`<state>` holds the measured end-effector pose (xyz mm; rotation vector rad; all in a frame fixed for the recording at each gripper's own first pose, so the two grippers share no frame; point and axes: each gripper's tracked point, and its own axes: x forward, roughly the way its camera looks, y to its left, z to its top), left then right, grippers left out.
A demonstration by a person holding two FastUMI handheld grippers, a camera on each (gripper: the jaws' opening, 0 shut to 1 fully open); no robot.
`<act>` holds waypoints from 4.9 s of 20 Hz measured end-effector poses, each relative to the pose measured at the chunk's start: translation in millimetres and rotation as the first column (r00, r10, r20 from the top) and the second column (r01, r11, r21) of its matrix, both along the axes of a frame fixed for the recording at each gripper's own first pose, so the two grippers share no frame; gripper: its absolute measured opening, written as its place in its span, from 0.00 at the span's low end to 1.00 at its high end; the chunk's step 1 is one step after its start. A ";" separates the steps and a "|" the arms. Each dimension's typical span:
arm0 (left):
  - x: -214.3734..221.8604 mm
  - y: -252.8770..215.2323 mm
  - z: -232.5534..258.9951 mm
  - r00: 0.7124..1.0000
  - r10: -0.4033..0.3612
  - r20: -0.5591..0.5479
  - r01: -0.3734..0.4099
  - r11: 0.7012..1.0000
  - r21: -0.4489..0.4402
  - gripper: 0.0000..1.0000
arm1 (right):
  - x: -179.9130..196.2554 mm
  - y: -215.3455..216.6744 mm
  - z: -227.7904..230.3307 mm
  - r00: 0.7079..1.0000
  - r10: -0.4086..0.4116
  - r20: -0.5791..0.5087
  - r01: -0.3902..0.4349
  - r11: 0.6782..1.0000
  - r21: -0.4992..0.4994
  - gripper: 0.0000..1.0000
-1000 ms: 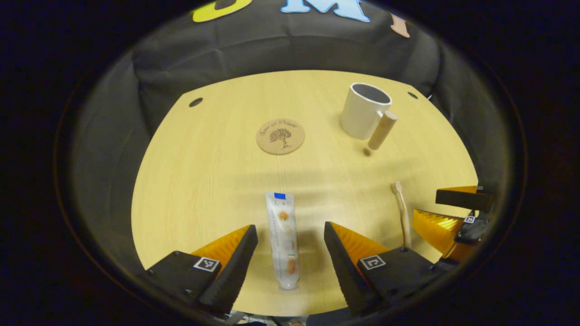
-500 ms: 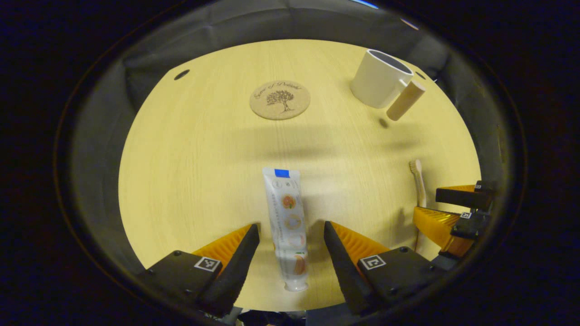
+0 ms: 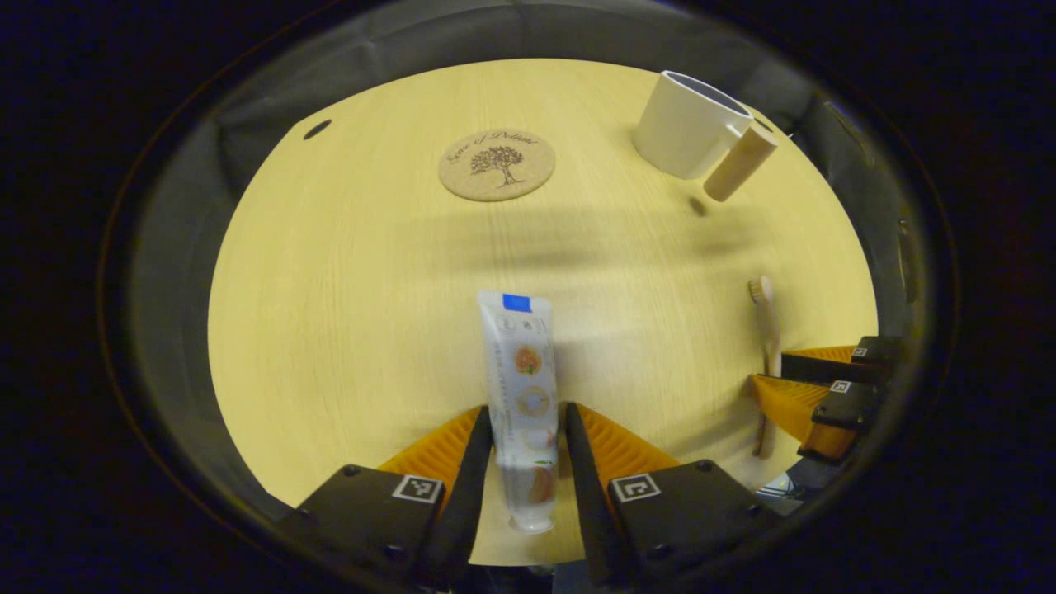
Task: Put the toothbrush and toothpaste on the desktop into the cup, then pick up the cup and place it on the coaster on the desktop.
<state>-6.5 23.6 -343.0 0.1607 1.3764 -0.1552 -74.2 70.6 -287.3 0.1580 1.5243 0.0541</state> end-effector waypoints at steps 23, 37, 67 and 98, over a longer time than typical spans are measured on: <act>22.7 -2.7 27.5 0.979 0.009 0.201 0.001 0.999 -0.049 0.19 | 36.6 3.7 43.2 0.948 -0.092 0.306 0.036 0.982 0.185 0.02; 80.7 -16.6 106.1 0.881 0.067 0.468 0.010 0.987 -0.160 0.17 | 129.8 -10.3 142.2 0.703 -0.208 0.680 0.030 0.964 0.265 0.02; 153.3 -37.7 191.8 0.682 0.161 0.714 0.034 0.968 -0.250 0.18 | 277.5 -50.7 110.4 0.532 -0.041 0.846 0.071 0.997 0.004 0.07; 256.9 -189.9 225.0 0.434 0.278 0.857 0.425 0.775 -0.466 0.17 | 175.4 -164.4 204.3 0.422 -0.150 0.894 0.298 0.954 0.020 0.85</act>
